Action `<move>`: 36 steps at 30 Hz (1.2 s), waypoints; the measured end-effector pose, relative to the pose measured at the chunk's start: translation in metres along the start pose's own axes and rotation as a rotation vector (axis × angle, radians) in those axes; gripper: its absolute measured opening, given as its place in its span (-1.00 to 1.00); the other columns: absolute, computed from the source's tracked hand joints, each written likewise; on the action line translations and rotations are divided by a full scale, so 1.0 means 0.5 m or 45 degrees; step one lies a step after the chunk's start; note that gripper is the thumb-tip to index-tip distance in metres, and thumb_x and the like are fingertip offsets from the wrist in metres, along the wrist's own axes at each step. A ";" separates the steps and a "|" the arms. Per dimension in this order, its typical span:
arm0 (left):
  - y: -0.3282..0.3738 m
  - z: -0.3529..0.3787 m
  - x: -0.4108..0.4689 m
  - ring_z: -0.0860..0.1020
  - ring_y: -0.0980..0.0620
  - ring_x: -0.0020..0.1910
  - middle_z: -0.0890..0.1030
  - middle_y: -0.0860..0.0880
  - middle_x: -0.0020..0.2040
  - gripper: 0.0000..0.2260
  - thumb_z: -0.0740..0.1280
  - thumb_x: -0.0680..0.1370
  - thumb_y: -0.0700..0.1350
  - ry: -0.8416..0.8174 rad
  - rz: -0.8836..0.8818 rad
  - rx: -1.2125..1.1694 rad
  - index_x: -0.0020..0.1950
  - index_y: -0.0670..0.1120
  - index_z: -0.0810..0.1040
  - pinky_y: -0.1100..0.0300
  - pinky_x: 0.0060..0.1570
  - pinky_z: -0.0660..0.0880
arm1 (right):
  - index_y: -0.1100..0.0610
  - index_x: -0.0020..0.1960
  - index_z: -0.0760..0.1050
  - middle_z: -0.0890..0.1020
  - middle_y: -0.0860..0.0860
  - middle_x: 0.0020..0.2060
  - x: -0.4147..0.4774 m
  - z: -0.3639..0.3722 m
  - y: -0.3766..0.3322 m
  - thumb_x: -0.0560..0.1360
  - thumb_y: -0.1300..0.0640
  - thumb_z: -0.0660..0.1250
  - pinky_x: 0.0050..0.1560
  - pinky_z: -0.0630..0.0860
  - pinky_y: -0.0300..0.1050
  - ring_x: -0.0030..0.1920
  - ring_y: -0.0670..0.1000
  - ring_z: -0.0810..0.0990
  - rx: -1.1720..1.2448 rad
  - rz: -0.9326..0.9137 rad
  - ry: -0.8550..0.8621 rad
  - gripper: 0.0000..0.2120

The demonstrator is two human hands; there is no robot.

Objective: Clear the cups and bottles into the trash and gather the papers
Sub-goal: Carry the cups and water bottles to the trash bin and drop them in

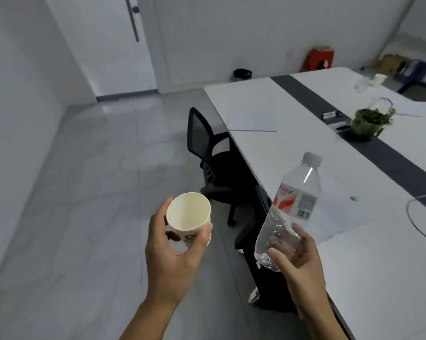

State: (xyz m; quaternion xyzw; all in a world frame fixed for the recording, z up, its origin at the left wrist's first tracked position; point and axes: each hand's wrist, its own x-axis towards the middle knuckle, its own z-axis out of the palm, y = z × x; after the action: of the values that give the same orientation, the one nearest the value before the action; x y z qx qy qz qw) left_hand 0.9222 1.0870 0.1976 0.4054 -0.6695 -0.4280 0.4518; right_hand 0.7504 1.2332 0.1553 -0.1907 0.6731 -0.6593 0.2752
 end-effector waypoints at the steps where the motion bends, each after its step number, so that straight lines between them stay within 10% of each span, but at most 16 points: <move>1: -0.017 -0.016 0.043 0.52 0.04 0.15 0.51 0.20 0.22 -0.33 0.46 0.27 0.28 0.053 -0.015 -0.004 0.35 0.19 0.40 0.24 -0.04 0.52 | -0.20 0.25 0.44 0.67 -0.04 0.13 0.031 0.040 -0.010 0.44 0.42 0.43 -0.08 0.62 -0.21 0.13 -0.04 0.67 -0.005 -0.007 -0.025 -0.38; 10: -0.170 0.026 0.500 0.55 0.09 0.13 0.51 0.37 0.15 -0.43 0.48 0.27 0.24 0.285 -0.032 -0.029 0.23 0.33 0.36 0.34 -0.07 0.53 | -0.07 0.41 0.35 0.63 -0.06 0.15 0.451 0.324 -0.038 0.41 0.41 0.47 0.20 0.57 0.19 0.13 0.01 0.66 -0.092 -0.121 -0.157 -0.29; 25: -0.360 0.013 1.289 0.58 0.13 0.10 0.56 0.21 0.19 -0.36 0.49 0.26 0.19 0.534 -0.045 -0.003 0.30 0.08 0.45 0.34 -0.07 0.56 | -0.10 0.44 0.30 0.66 -0.08 0.09 1.186 0.897 -0.173 0.30 0.18 0.50 0.02 0.62 -0.10 0.06 -0.03 0.67 -0.246 -0.186 -0.464 -0.22; 36: -0.477 0.097 2.035 0.56 0.01 0.19 0.54 0.19 0.21 -0.41 0.51 0.31 0.16 0.188 0.048 -0.115 0.28 0.11 0.44 0.27 -0.11 0.55 | -0.12 0.40 0.34 0.64 -0.08 0.10 1.678 1.249 -0.255 0.31 0.22 0.50 0.08 0.59 -0.02 0.05 -0.03 0.66 -0.204 -0.202 -0.153 -0.27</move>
State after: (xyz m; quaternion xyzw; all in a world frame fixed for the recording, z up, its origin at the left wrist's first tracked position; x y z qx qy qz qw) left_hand 0.6455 0.0784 0.2252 0.4023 -0.6220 -0.4180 0.5258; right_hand 0.4745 0.2174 0.1949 -0.3041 0.6886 -0.6106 0.2460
